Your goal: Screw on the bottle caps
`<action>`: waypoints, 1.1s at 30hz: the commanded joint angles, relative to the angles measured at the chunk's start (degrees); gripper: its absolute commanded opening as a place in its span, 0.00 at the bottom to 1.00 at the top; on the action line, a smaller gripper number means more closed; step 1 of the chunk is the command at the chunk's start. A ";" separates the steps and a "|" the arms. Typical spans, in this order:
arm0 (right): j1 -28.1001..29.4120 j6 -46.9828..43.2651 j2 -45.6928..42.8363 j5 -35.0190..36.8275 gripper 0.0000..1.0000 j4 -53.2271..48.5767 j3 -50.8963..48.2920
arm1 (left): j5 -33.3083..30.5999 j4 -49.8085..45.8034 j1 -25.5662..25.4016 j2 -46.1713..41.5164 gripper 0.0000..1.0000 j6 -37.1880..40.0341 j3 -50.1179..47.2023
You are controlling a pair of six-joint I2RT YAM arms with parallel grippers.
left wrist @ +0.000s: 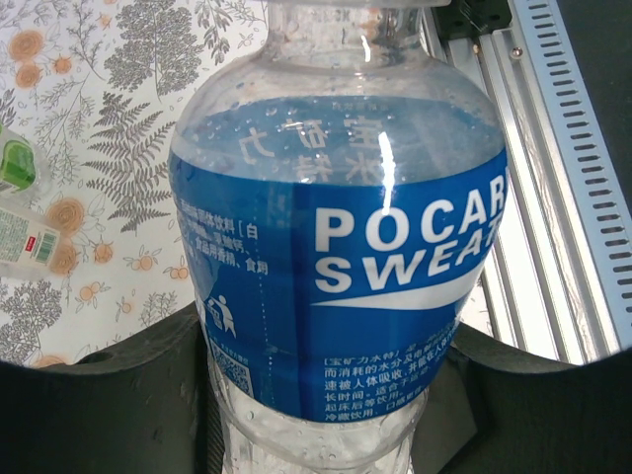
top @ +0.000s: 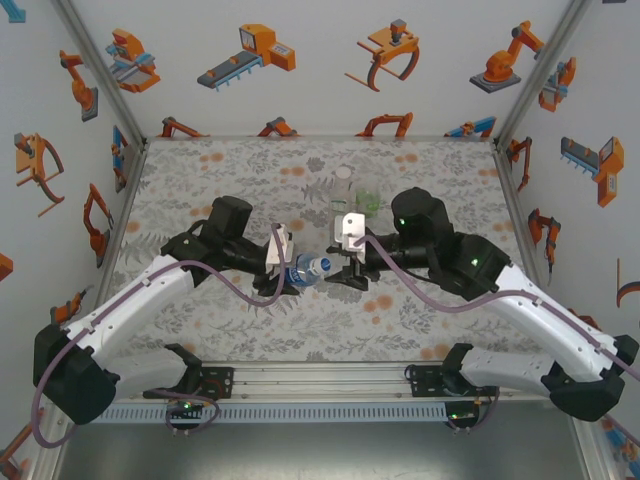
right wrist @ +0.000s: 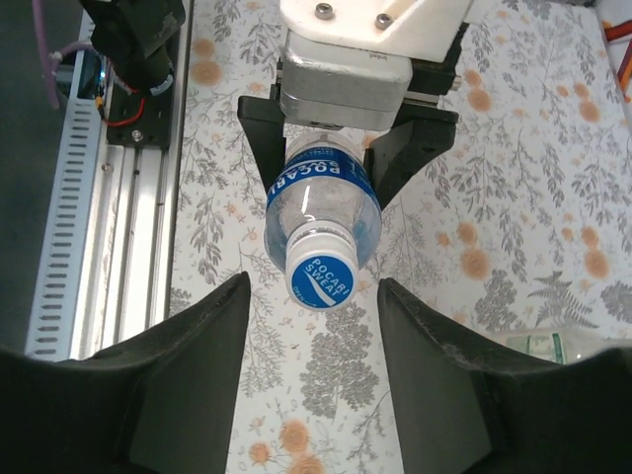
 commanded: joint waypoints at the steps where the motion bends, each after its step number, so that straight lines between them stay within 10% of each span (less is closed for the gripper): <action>1: 0.36 -4.06 0.11 -1.78 0.48 1.95 0.25 | 2.63 -1.13 -0.10 -0.50 0.00 1.73 1.14; 19: 0.55 3.16 1.88 0.08 0.19 3.32 -1.27 | 2.64 -1.68 -0.02 -0.66 0.00 1.74 1.46; 23: 0.55 26.37 1.46 7.72 0.01 8.54 -4.55 | 1.60 -1.68 -0.05 -0.67 0.00 0.74 1.72; 33: 0.53 93.30 2.74 23.65 0.00 7.01 -11.47 | -1.96 0.88 0.10 -0.10 0.00 -2.35 1.77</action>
